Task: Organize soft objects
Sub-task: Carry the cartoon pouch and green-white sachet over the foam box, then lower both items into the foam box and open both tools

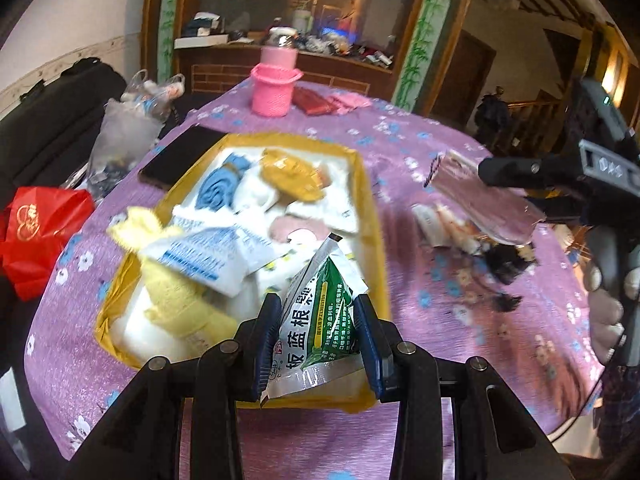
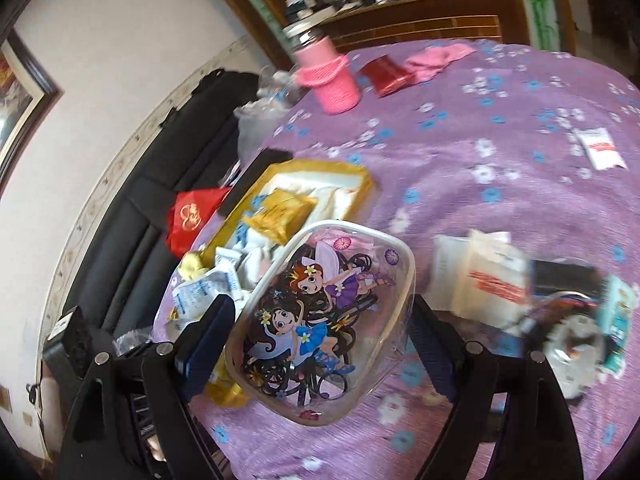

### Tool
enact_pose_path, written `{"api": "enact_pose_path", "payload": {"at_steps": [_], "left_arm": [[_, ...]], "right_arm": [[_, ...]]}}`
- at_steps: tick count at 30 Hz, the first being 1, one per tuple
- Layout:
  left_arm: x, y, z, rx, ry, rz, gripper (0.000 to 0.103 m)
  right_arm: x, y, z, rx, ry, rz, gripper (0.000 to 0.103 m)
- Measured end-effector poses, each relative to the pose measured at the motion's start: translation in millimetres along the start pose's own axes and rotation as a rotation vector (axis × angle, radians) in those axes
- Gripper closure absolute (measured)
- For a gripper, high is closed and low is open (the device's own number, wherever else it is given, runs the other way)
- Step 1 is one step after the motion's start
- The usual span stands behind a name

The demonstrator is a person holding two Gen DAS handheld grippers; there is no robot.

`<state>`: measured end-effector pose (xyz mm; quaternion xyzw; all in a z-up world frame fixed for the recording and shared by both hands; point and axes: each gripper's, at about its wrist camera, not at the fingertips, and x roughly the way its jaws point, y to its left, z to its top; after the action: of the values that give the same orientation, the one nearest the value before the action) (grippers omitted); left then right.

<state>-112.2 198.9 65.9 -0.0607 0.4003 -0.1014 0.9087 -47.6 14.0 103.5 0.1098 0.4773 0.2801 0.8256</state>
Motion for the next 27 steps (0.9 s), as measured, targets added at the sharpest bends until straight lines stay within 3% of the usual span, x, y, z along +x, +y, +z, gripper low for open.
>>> {"api": "enact_pose_path", "payload": {"at_steps": [7, 13, 16, 22, 24, 27], "left_arm": [[22.9, 3.3, -11.9, 0.046, 0.042, 0.101, 0.062], [16.0, 10.3, -17.8, -0.005, 0.023, 0.052, 0.059], [-1.7, 12.9, -17.5, -0.02, -0.03, 0.046, 0.049], [-26.7, 21.4, -15.5, -0.032, -0.137, 0.162, 0.035], [-26.9, 26.6, -15.3, -0.05, -0.141, 0.22, 0.035], [-23.6, 32.5, -17.3, -0.066, -0.125, 0.232, 0.034]], "right_arm": [[47.2, 36.2, 11.6, -0.047, 0.067, 0.045, 0.017], [83.8, 60.1, 27.4, -0.106, 0.095, -0.01, 0.017], [102.2, 64.7, 32.5, -0.118, 0.097, -0.046, 0.017], [137.5, 66.2, 28.7, -0.084, 0.128, -0.049, 0.016], [142.5, 68.1, 27.6, -0.086, 0.131, -0.042, 0.016], [140.1, 71.7, 27.3, -0.112, 0.11, -0.059, 0.016]]}}
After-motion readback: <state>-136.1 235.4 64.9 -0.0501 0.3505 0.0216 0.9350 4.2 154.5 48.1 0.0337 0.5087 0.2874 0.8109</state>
